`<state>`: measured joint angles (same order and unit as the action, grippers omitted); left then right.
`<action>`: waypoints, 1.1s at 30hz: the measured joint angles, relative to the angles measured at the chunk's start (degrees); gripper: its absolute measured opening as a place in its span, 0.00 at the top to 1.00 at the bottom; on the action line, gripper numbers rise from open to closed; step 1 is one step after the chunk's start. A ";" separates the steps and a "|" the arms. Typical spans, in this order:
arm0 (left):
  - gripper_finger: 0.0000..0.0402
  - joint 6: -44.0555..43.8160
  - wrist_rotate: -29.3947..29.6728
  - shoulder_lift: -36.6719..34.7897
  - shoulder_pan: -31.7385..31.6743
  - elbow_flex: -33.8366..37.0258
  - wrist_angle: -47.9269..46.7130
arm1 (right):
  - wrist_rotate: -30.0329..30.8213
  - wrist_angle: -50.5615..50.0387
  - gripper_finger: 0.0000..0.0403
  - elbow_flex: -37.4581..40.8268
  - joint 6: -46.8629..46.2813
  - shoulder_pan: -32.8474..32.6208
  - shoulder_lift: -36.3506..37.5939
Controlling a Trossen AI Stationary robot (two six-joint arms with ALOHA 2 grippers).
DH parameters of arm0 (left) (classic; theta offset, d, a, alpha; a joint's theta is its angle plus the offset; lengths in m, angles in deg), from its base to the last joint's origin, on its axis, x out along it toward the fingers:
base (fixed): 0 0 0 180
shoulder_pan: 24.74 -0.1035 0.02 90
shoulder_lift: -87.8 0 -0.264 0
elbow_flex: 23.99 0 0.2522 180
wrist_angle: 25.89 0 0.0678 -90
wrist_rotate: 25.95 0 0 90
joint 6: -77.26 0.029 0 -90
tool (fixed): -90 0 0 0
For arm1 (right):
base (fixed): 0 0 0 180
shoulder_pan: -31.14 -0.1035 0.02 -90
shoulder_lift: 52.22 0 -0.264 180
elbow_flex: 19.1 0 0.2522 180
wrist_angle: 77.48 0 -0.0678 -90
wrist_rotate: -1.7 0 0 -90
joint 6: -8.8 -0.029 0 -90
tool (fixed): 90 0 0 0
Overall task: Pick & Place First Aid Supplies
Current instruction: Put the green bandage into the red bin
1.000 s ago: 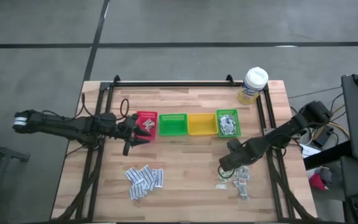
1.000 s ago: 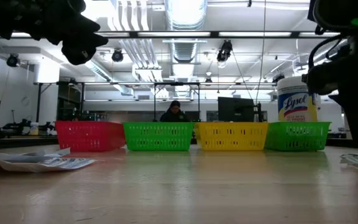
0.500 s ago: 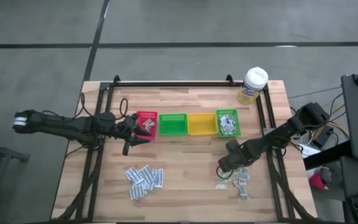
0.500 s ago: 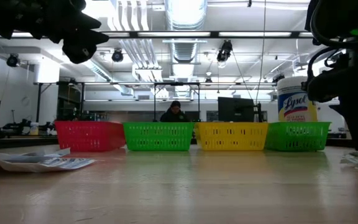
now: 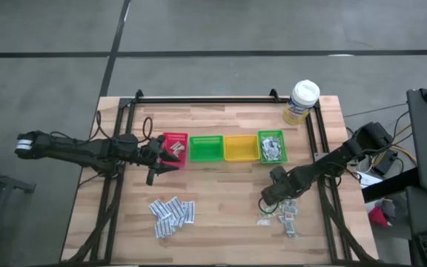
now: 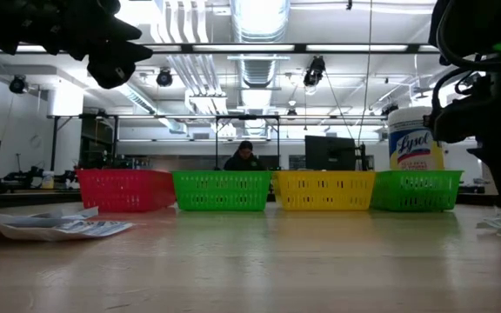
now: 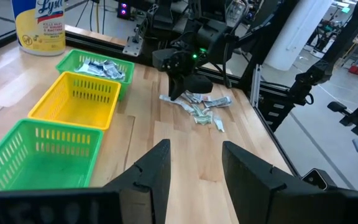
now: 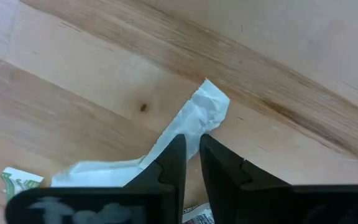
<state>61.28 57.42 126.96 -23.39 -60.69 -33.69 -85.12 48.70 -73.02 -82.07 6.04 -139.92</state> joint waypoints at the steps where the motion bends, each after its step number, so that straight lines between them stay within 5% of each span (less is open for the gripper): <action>1: 0.66 0.00 0.02 0.00 0.00 0.00 0.00 | 0.00 -0.16 0.91 0.00 0.04 0.00 0.00; 22: 0.66 -0.04 0.02 0.00 0.00 0.04 0.04 | 1.78 -4.06 0.98 0.31 4.36 -0.02 3.05; 33: 0.66 -0.46 0.02 0.00 0.00 0.05 0.14 | 9.11 -8.10 0.98 -5.60 9.58 -0.05 4.72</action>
<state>60.81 57.44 126.96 -23.39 -60.64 -33.55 -76.02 40.60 -78.61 -72.49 5.99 -135.20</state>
